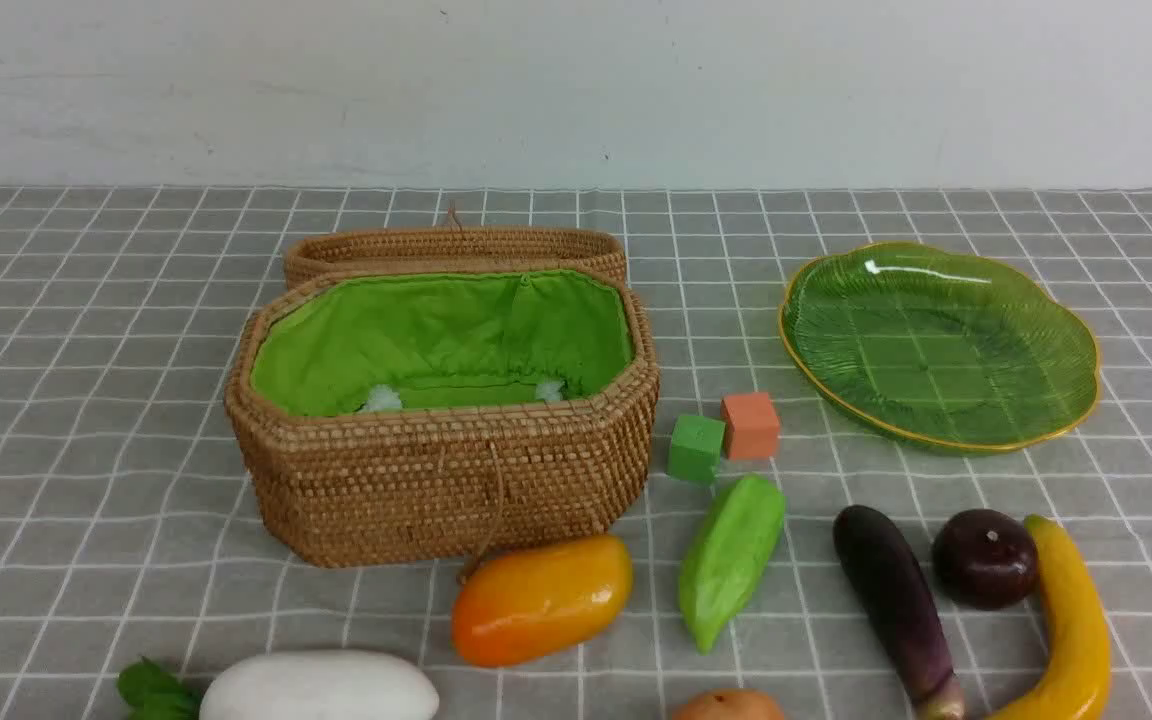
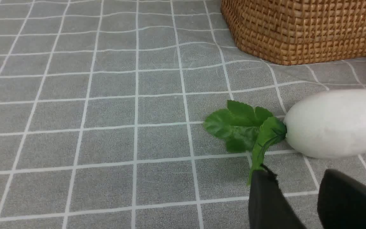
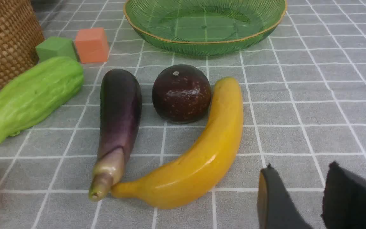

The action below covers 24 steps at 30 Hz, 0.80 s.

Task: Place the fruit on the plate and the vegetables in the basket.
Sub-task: Use the right arm to grab a banana and put it into the right plate

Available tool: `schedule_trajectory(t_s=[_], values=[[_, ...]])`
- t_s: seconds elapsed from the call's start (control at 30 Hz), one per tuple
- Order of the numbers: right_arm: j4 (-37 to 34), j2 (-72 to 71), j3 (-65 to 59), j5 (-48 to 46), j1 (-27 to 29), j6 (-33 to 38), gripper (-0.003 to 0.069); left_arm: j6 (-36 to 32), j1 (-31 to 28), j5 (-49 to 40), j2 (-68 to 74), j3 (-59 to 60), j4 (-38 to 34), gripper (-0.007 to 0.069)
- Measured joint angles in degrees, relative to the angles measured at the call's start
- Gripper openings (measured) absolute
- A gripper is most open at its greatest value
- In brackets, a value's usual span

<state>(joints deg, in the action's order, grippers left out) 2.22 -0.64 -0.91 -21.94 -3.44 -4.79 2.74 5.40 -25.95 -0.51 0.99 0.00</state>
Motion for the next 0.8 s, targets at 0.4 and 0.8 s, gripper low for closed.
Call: schedule_trajectory(t_s=[0.4,0.8], values=[[0.00,0.00,0.00,0.00,0.00,0.00,0.0241,0.00,0.00,0.00,0.00,0.00,0.00,0.0239],[1.06,0.00,-0.36,2.13,0.00,0.00,0.0241,0.00,0.00,0.00,0.00,0.00,0.00,0.0239]])
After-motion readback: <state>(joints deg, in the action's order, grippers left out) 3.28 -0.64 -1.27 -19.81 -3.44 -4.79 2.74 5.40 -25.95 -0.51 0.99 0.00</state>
